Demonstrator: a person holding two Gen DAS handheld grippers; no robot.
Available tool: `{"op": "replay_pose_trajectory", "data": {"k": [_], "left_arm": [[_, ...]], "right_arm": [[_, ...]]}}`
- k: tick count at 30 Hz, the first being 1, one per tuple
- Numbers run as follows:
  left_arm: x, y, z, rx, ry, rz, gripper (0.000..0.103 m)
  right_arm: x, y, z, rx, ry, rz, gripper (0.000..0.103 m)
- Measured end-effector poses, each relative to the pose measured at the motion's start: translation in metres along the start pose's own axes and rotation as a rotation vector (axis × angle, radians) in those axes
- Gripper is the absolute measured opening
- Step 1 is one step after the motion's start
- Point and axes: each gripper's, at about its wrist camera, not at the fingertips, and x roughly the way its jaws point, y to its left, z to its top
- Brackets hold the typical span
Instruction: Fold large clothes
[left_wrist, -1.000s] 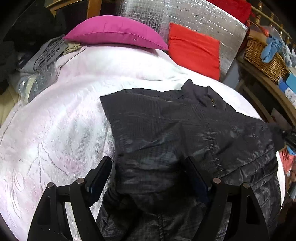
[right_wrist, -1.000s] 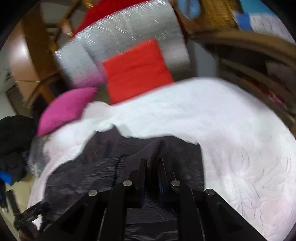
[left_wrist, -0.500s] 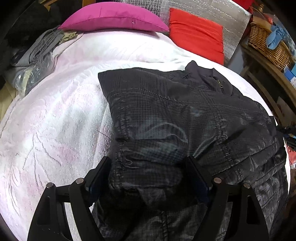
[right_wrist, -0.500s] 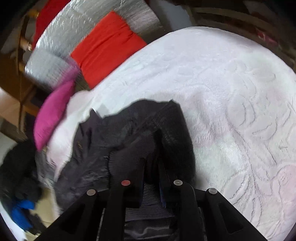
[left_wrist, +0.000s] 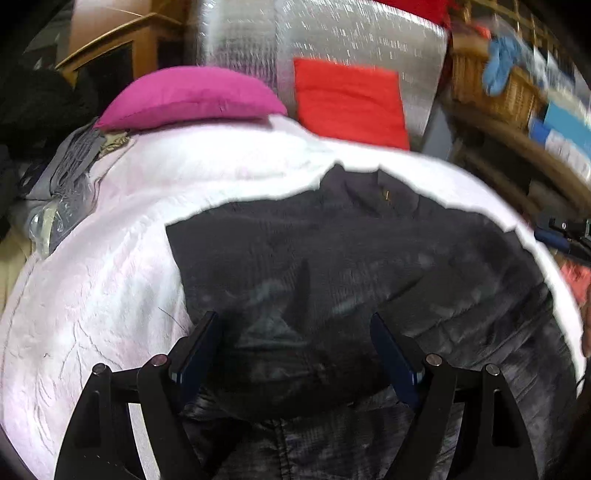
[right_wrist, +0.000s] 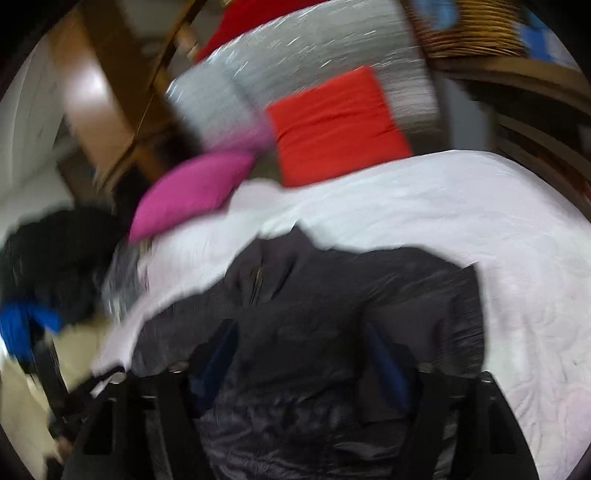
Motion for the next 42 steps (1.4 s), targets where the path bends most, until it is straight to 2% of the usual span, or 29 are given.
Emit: {"op": "replay_pose_trajectory", "data": {"k": [2, 7, 10, 11, 13, 16, 19, 21, 22, 24, 26, 29, 31, 33, 37, 40, 42], "left_arm": [[0.009, -0.006, -0.003, 0.028, 0.032, 0.052, 0.083], [0.015, -0.02, -0.008, 0.08, 0.033, 0.119, 0.085], [0.016, -0.021, -0.011, 0.087, 0.033, 0.126, 0.085], [0.013, -0.021, -0.012, 0.089, 0.032, 0.128, 0.085], [0.014, -0.022, -0.011, 0.088, 0.033, 0.131, 0.085], [0.016, -0.023, -0.01, 0.092, 0.032, 0.142, 0.085], [0.017, -0.025, -0.011, 0.097, 0.031, 0.149, 0.085], [0.016, -0.026, -0.011, 0.098, 0.029, 0.15, 0.085], [0.016, -0.026, -0.011, 0.098, 0.03, 0.151, 0.085], [0.017, -0.026, -0.011, 0.102, 0.029, 0.154, 0.085], [0.017, -0.026, -0.011, 0.1, 0.03, 0.155, 0.085], [0.017, -0.026, -0.011, 0.1, 0.031, 0.155, 0.085], [0.017, -0.026, -0.011, 0.1, 0.031, 0.155, 0.085], [0.017, -0.026, -0.011, 0.1, 0.031, 0.157, 0.085], [0.017, -0.027, -0.011, 0.1, 0.033, 0.16, 0.085], [0.017, -0.028, -0.01, 0.099, 0.034, 0.162, 0.085], [0.017, -0.027, -0.009, 0.095, 0.036, 0.158, 0.085]], "right_arm": [[0.017, 0.012, -0.012, -0.041, 0.061, -0.02, 0.06], [0.062, 0.017, -0.04, -0.099, 0.258, -0.103, 0.06], [0.06, 0.028, -0.046, -0.182, 0.286, -0.152, 0.06], [0.056, 0.029, -0.044, -0.17, 0.279, -0.146, 0.06], [0.044, 0.029, -0.037, -0.138, 0.211, -0.118, 0.06], [0.03, 0.031, -0.03, -0.146, 0.111, -0.149, 0.06], [0.043, 0.017, -0.03, -0.117, 0.128, -0.221, 0.06], [0.059, -0.003, -0.032, -0.075, 0.186, -0.272, 0.059], [0.068, -0.004, -0.031, -0.058, 0.2, -0.265, 0.058], [0.061, -0.013, -0.025, -0.004, 0.191, -0.219, 0.058], [0.044, -0.017, -0.018, 0.029, 0.141, -0.197, 0.058], [0.032, -0.031, -0.009, 0.052, 0.068, -0.241, 0.058], [0.041, -0.046, -0.01, 0.096, 0.113, -0.252, 0.058], [0.059, -0.059, -0.014, 0.143, 0.197, -0.225, 0.058], [0.051, -0.05, -0.009, 0.137, 0.163, -0.211, 0.058], [0.043, -0.039, -0.006, 0.119, 0.109, -0.156, 0.058], [0.04, -0.024, -0.006, 0.076, 0.099, -0.088, 0.058]]}}
